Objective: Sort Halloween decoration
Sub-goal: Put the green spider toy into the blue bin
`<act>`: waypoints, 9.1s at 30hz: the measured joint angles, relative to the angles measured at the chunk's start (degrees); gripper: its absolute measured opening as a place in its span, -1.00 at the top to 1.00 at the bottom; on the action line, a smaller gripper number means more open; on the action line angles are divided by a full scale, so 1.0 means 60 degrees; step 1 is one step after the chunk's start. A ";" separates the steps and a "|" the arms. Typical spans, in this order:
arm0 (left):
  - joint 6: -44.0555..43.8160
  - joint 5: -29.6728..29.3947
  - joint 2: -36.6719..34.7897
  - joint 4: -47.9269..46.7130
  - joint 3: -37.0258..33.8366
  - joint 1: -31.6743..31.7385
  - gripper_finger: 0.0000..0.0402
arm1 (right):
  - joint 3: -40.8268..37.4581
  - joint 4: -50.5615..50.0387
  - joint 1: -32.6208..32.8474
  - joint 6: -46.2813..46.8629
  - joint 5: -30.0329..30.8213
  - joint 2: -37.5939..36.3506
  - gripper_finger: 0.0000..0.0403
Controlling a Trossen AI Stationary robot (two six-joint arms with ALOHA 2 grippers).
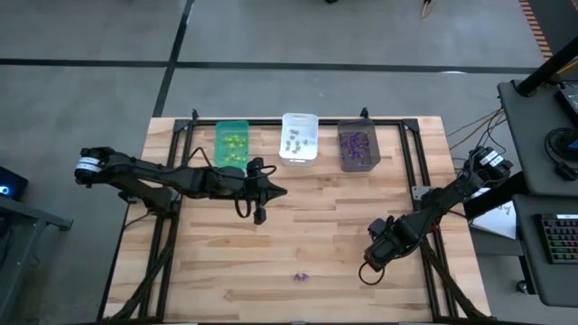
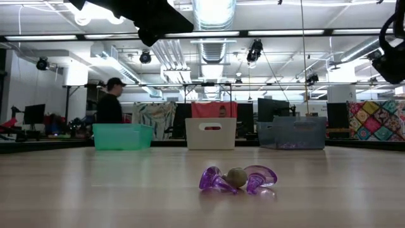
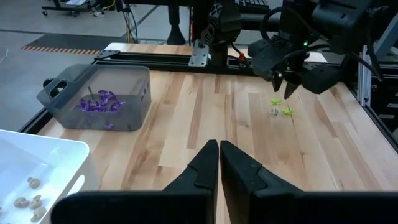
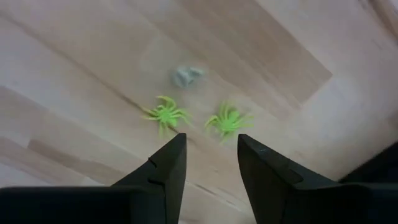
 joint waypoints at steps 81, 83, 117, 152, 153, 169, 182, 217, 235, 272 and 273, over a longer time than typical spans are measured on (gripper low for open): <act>0.0009 0.0074 -0.0003 0.0389 -0.0025 -0.0019 1.00 | -0.1408 0.1452 0.0036 -0.0080 0.0282 -0.0006 0.95; 0.0122 0.0155 -0.0023 0.0650 -0.0025 -0.0056 1.00 | -0.1241 0.1130 0.0029 -0.0192 0.0329 -0.0004 0.96; 0.0473 0.0178 -0.0110 0.0968 0.0098 -0.0505 1.00 | -0.0732 -0.0433 0.0033 0.0591 0.0745 0.0170 0.96; -0.0004 0.0186 0.2643 0.2974 0.0280 -0.1082 1.00 | -0.0548 -0.0576 -0.1677 -0.2068 0.3317 -0.0270 0.96; -0.0005 0.0183 0.2817 0.3075 0.0341 -0.1078 1.00 | -0.0548 -0.0849 -0.1633 -0.1781 0.3131 -0.0255 0.96; -0.0004 0.0182 0.4135 0.3143 0.1297 -0.1075 1.00 | -0.0632 -0.0047 -0.1089 -0.0503 0.3041 0.1248 0.96; -0.0174 0.0182 0.4648 0.3228 0.1297 -0.1093 1.00 | 0.0196 0.1346 -0.1093 -0.1490 0.4356 0.1313 0.96; 0.0007 0.0947 0.6135 0.5825 0.1942 -0.1224 1.00 | -0.3858 0.6582 0.1228 -0.7031 0.6903 -0.1324 0.96; 0.0000 0.0849 0.6135 0.5850 0.1938 -0.1217 1.00 | -0.3860 0.6648 0.1224 -0.6052 0.6962 -0.1320 0.34; -0.0004 0.0820 0.5488 0.5962 0.1923 -0.1251 1.00 | -0.3877 0.7286 0.1223 -0.5553 0.6739 -0.0375 0.93; 0.0000 0.0820 0.5270 0.5733 0.1923 -0.1262 1.00 | -0.3885 0.7276 0.1217 -0.5634 0.6738 -0.0534 0.94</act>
